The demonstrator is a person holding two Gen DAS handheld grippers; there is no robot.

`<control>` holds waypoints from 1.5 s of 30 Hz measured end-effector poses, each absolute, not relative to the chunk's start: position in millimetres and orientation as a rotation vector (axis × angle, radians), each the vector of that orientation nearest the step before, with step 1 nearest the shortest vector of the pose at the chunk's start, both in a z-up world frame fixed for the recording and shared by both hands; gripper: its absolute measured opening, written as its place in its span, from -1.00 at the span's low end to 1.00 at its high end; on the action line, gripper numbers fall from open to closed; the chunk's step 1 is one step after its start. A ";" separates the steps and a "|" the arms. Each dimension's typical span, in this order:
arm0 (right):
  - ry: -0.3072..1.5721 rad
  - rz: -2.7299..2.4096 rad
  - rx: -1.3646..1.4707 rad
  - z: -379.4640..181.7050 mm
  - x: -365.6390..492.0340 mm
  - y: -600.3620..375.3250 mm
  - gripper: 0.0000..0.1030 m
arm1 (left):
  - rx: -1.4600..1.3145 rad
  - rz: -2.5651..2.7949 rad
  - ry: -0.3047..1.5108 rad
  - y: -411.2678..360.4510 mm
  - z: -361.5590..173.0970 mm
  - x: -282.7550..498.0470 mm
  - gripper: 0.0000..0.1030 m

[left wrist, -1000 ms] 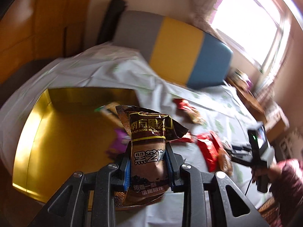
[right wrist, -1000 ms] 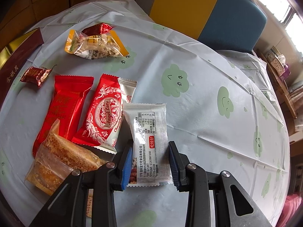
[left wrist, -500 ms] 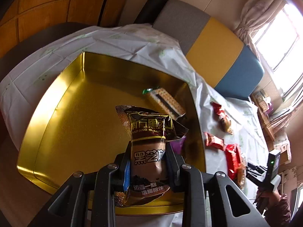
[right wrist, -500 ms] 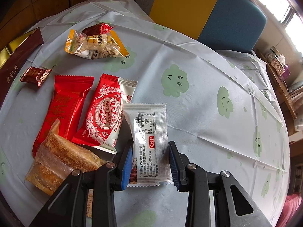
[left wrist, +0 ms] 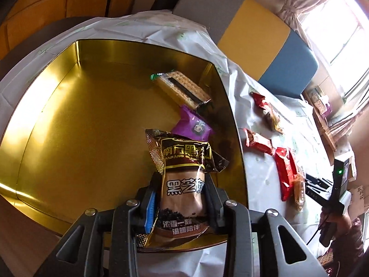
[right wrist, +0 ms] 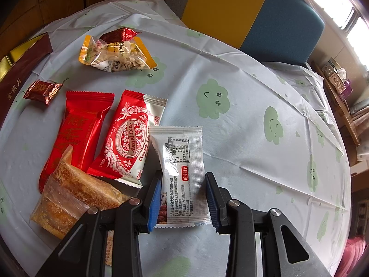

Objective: Organize snacks
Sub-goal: 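Carry the brown packet into the gold tray and open the left gripper while the right holds the white packet, then carry the white packet into the gold tray and open the right gripper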

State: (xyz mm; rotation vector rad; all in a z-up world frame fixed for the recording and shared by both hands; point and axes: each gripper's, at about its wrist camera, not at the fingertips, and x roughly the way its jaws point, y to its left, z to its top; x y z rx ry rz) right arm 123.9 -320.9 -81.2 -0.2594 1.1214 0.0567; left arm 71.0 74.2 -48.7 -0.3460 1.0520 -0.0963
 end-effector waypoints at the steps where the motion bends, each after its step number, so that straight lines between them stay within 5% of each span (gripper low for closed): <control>1: 1.121 0.056 -0.259 -81.0 123.4 -320.3 -0.30 | -0.347 -0.089 1.052 75.1 -49.0 70.5 -0.25; 5: 1.120 0.053 -0.264 -81.5 123.6 -319.9 -0.29 | -0.337 -0.106 1.018 75.4 -42.8 69.2 -0.03; 32: 1.127 0.009 -0.153 -72.5 131.4 -336.7 -0.32 | -0.155 0.144 0.786 100.8 -2.4 36.2 -0.03; 45: 0.971 0.190 -0.107 -7.2 131.8 -259.1 -0.33 | -0.162 0.142 0.786 106.2 -8.8 34.4 -0.03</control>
